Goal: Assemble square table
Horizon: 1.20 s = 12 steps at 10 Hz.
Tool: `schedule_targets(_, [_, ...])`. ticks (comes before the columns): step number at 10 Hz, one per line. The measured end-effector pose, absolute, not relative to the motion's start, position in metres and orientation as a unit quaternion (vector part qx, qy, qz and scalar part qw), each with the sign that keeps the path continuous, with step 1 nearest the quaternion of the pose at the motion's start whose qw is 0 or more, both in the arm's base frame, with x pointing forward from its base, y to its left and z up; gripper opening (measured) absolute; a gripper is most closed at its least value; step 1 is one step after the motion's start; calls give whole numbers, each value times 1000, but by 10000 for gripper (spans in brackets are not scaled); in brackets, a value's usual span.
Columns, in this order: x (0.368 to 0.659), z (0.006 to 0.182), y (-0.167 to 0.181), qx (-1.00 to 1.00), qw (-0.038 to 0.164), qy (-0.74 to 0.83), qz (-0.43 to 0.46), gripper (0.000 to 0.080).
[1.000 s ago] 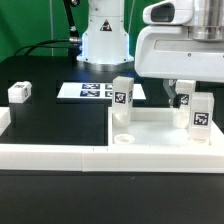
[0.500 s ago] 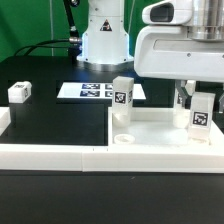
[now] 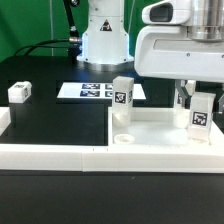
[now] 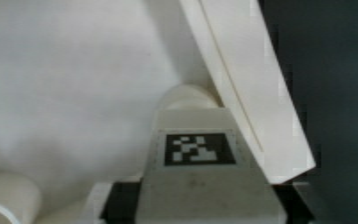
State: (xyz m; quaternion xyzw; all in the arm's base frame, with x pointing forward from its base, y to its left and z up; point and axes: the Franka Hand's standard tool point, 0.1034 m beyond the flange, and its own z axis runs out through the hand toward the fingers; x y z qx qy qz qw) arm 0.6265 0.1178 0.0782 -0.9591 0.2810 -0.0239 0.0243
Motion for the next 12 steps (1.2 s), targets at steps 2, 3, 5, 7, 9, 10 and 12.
schedule_targets(2, [625,78,118,-932,32,361,-35,290])
schedule_targets(3, [625,78,118,-932,32,360,-36,290])
schedule_targets(5, [625,78,117,-930,32,364,-36,290])
schedule_targets(7, [625,78,117,-922,33,383,-36,290])
schedule_targets(9, [624,77,118,-837,40,544,-33,290])
schedule_targets(10, [624,77,117,-774,57,631,-18,290])
schedule_targets(12, [625,77,117,-651,89,754,19,290])
